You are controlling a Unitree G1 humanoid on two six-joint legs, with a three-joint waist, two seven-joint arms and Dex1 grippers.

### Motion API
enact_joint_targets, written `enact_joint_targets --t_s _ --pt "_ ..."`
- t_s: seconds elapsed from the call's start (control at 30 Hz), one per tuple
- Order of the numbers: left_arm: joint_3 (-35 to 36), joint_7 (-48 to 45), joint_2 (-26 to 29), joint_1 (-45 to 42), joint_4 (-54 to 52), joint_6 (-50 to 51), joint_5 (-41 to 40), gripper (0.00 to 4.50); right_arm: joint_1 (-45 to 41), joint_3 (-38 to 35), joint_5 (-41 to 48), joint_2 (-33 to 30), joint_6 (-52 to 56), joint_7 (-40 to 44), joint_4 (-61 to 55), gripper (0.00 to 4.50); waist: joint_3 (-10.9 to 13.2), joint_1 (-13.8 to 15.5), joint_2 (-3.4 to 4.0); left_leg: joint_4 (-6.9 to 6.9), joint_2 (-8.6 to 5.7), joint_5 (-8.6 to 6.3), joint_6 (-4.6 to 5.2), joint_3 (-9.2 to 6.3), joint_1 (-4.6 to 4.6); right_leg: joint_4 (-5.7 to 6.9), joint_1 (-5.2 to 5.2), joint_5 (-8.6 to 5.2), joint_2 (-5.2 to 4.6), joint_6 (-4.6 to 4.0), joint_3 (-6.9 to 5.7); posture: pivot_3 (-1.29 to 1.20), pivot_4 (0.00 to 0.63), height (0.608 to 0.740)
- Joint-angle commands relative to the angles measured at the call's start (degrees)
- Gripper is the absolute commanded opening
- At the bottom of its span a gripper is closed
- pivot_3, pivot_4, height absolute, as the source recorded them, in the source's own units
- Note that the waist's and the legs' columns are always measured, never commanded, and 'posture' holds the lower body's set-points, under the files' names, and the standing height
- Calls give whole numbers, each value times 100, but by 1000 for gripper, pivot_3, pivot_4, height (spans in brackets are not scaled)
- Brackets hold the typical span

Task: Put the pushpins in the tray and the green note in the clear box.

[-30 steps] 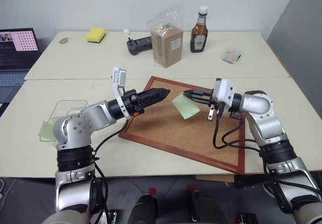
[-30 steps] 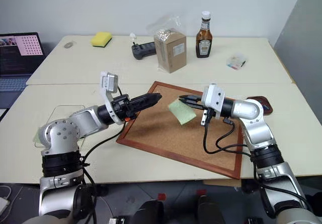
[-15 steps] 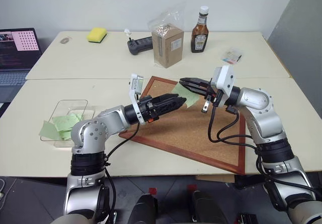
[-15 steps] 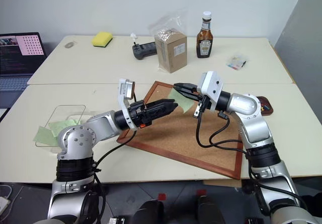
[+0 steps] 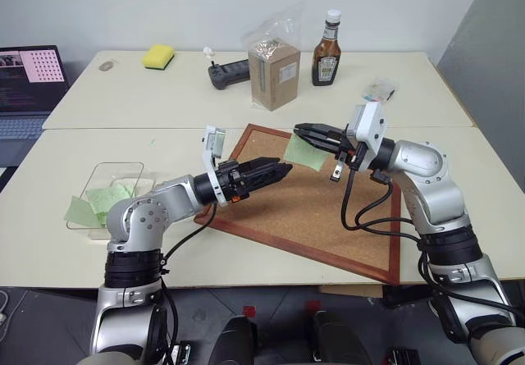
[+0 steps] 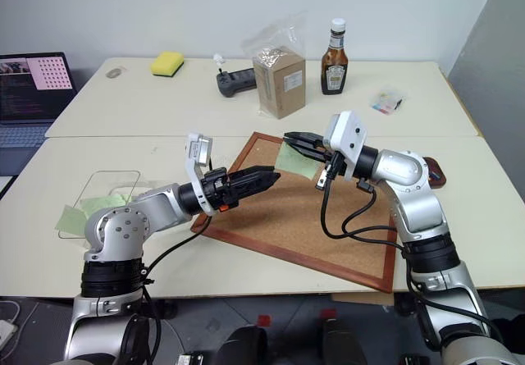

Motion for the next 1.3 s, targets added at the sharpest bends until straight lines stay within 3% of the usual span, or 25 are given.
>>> enact_joint_targets --t_s 0.03,0.33,0.37,0.53,1.03,1.1,1.3 --pt "-41 -2 -175 -318 -48 -146 -73 4488 -142 -95 114 33 2 -25 -351 0 0 2 0 0 0 0 0 -1 -1 0 0 0 0 0 -2 0 150 740" --pt "-218 -56 -294 -476 48 -259 103 4488 -81 22 69 210 24 -39 -439 0 0 -8 0 0 2 0 0 0 0 1 0 0 1 0 0 0 150 740" --pt "-254 -60 -274 -476 74 -297 170 4139 -93 24 71 228 28 -47 -436 0 0 -8 0 0 2 0 0 0 1 1 0 0 2 0 -1 0 150 740" --pt "-224 -63 -296 -525 285 -370 256 3309 -100 40 65 275 28 -42 -440 0 0 0 0 0 0 0 0 0 1 1 0 0 2 0 0 0 150 740" --pt "-204 -46 -341 -588 403 -266 184 184 -37 48 88 297 83 -46 -482 0 0 -2 0 0 1 0 0 0 1 1 0 0 2 0 0 0 150 740" --pt "-175 -20 -361 -596 421 -228 143 4 -29 48 89 298 91 -48 -486 0 0 -2 0 0 1 0 0 0 1 1 0 0 2 0 0 0 150 740" --pt "42 285 -488 -555 583 352 -245 4 -39 23 82 293 119 -80 -526 0 0 -3 0 0 1 0 0 0 1 1 0 0 2 0 0 0 150 740"
